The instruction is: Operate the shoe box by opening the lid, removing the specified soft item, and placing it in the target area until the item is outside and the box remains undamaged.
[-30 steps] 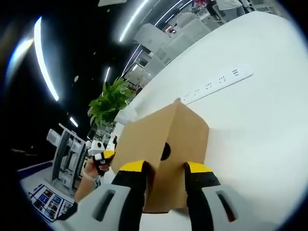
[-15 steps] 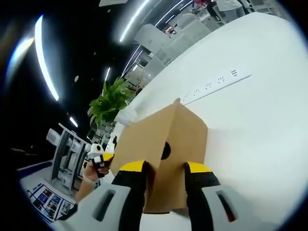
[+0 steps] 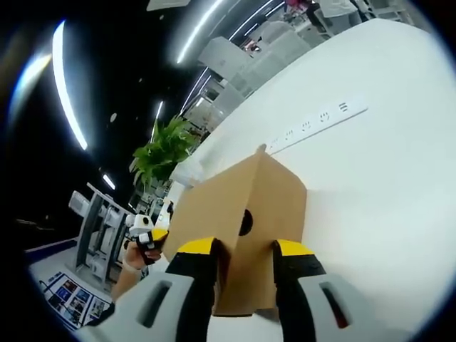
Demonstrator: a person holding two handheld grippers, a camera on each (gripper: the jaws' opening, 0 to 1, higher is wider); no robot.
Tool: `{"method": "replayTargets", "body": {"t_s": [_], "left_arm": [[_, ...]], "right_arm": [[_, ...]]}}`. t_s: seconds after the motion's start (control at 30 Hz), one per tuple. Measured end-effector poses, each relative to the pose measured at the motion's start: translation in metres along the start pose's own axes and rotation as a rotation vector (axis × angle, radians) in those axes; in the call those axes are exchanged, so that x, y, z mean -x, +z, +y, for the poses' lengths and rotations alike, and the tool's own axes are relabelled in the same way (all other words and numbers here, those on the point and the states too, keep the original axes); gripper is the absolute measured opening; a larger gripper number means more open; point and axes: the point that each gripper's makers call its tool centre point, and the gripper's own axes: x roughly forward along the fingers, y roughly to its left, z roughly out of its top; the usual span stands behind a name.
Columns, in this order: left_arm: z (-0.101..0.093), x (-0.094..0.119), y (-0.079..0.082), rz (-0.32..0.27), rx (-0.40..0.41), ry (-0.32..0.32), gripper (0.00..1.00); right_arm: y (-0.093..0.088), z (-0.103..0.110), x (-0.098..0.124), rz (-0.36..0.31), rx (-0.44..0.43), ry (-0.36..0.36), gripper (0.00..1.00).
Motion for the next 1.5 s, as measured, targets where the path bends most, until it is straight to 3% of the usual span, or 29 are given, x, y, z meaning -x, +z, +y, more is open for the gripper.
{"method": "replayTargets", "body": {"t_s": [0.6,0.93,1.17,1.27,1.5], "left_arm": [[-0.006,0.007,-0.015,-0.003,-0.004,-0.010,0.34],[-0.007,0.009,-0.018,0.002,-0.005,-0.017,0.34],[-0.007,0.010,-0.019,0.001,0.001,-0.023,0.34],[-0.007,0.010,-0.019,0.004,0.007,-0.027,0.34],[-0.007,0.011,-0.020,0.005,0.003,-0.024,0.33]], "right_arm": [[-0.011,0.006,0.009,-0.002,0.008,-0.007,0.29],[-0.008,0.004,0.011,-0.005,0.033,-0.024,0.28],[-0.009,0.003,0.011,-0.008,-0.006,0.012,0.27],[-0.009,0.002,0.012,-0.009,-0.097,0.059,0.26],[-0.008,0.003,0.012,-0.015,-0.060,0.037,0.24]]}}
